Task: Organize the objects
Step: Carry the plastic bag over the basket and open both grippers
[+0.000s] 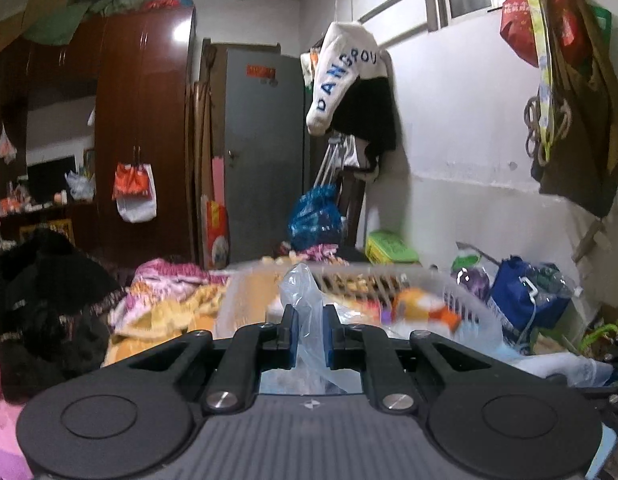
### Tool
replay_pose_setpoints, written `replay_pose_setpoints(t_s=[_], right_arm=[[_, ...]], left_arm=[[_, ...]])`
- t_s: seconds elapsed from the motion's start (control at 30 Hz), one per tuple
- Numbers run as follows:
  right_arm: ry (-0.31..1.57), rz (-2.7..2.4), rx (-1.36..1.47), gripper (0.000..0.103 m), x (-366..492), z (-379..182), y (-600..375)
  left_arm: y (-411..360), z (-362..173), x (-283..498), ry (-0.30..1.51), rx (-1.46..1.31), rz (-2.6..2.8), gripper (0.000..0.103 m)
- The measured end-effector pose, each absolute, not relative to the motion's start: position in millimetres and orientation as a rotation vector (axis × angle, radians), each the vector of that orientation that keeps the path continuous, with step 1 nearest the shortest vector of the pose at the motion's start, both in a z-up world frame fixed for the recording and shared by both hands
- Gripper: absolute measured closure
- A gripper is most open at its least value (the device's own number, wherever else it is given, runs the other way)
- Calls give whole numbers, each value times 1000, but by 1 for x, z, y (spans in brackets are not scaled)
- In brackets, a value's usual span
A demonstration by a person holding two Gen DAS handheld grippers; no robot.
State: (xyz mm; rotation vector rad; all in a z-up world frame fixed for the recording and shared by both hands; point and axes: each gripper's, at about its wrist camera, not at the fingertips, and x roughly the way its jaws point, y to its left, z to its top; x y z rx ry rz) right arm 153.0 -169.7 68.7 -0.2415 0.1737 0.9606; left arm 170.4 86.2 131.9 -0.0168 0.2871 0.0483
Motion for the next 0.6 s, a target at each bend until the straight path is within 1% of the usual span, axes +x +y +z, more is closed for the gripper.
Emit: replay_pose_setpoints(t_s=[0.23, 0.43, 0.6], right_arm=[[127, 921, -275, 85, 189, 95, -152], [132, 891, -307, 85, 222, 96, -136], [161, 872, -320, 85, 239, 85, -130]], left_arm=[[78, 163, 215, 278, 23, 75, 88], [85, 163, 249, 280, 5, 80, 88], [91, 150, 278, 305, -12, 75, 88]])
